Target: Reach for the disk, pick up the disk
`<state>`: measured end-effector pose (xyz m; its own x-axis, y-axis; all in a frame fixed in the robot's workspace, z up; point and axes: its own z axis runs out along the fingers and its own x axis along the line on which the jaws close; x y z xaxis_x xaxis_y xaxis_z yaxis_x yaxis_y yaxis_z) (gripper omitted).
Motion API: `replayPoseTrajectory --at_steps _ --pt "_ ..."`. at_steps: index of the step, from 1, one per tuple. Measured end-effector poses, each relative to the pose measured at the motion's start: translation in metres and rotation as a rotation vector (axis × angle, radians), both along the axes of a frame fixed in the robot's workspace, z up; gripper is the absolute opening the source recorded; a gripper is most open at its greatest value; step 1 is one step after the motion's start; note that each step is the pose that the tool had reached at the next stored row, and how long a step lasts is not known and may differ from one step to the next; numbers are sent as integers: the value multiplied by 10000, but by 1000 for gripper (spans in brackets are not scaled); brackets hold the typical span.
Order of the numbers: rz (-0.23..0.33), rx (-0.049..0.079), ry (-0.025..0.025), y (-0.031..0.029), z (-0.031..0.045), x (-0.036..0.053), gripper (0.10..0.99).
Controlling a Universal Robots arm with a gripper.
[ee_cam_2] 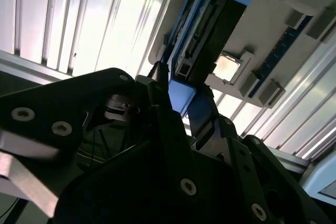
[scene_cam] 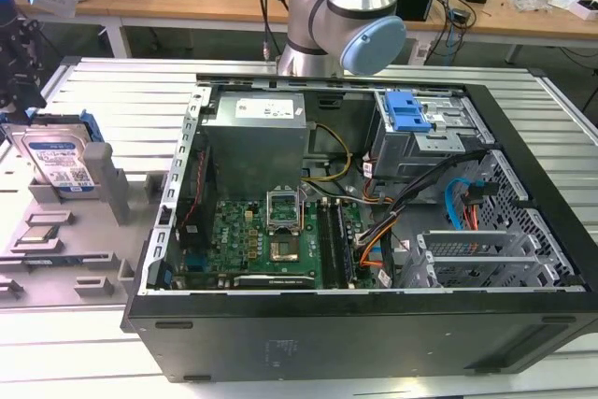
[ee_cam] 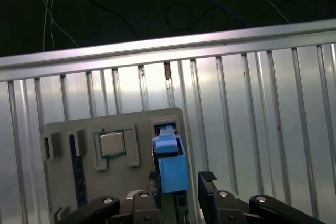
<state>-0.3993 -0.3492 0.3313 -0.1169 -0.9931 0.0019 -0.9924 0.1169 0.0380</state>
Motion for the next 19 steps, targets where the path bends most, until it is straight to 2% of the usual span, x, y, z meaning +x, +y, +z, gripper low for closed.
replayPoseTrajectory --at_steps 7,12,14,16,17,19 --pt "1 -2 4 0 -53 0 424" --pt "-2 -32 2 1 -54 0 424" --pt "-2 -105 -42 2 -15 2 424" --pt "4 -239 -4 0 68 1 424" --pt "97 -252 -7 -1 68 2 424" --pt "835 -255 -10 0 55 1 424"
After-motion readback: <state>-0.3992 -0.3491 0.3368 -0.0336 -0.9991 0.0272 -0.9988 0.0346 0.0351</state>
